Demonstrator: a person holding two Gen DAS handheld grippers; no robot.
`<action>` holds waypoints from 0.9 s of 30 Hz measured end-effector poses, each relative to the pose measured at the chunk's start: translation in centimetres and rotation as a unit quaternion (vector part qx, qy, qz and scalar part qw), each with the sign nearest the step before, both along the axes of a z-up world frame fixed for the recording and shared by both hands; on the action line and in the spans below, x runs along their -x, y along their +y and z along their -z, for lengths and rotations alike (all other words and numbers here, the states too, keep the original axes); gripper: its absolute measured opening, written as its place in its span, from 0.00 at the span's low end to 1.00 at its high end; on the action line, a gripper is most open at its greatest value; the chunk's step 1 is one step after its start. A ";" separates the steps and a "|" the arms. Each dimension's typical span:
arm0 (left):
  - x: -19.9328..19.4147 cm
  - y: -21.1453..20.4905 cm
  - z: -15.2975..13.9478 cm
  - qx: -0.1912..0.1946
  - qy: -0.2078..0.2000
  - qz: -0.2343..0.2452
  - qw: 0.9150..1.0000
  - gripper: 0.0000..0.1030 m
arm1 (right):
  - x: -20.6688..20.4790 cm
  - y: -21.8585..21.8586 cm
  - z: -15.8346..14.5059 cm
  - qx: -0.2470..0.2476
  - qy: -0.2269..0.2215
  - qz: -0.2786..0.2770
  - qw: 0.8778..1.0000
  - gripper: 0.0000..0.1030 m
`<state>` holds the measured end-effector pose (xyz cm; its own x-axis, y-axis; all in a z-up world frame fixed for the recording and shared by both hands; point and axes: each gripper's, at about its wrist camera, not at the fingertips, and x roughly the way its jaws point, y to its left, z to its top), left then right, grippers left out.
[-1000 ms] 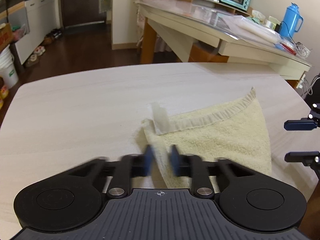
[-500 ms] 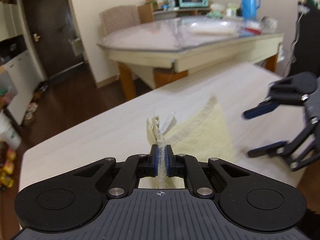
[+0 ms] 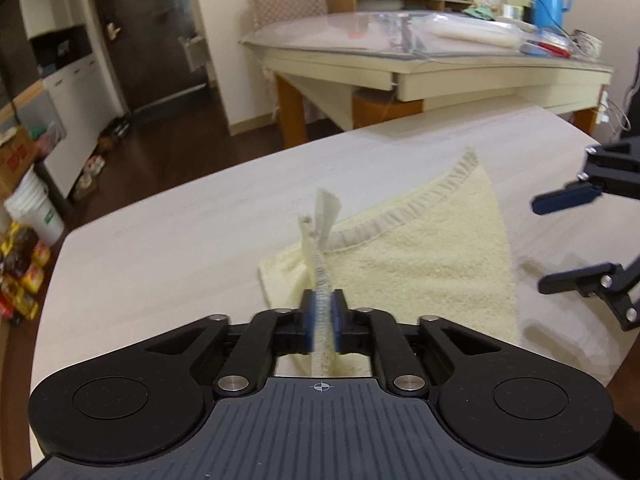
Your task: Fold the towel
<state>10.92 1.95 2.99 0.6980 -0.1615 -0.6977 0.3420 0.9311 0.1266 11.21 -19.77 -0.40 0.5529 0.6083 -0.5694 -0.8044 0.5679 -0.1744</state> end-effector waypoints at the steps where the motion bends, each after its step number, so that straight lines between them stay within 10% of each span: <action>1: 0.3 -0.6 -0.4 0.007 -0.006 0.026 1.000 0.07 | 0.0 0.0 -0.1 0.000 -0.002 -0.003 1.000 0.61; 10: 2.5 -5.1 -1.2 0.008 0.015 0.186 0.982 0.06 | 1.6 0.5 -0.4 0.106 -0.111 -0.100 0.983 0.66; 17: 4.1 -6.2 -0.4 0.006 0.023 0.196 0.980 0.07 | 3.6 1.9 0.7 0.218 -0.226 -0.213 0.925 0.63; 23: 4.8 -6.8 0.0 0.007 0.026 0.200 0.979 0.07 | 4.1 3.4 1.5 0.262 -0.256 -0.252 0.896 0.46; 27: 5.2 -6.8 0.3 0.009 0.034 0.204 0.978 0.08 | 4.0 3.9 2.3 0.265 -0.224 -0.258 0.902 0.07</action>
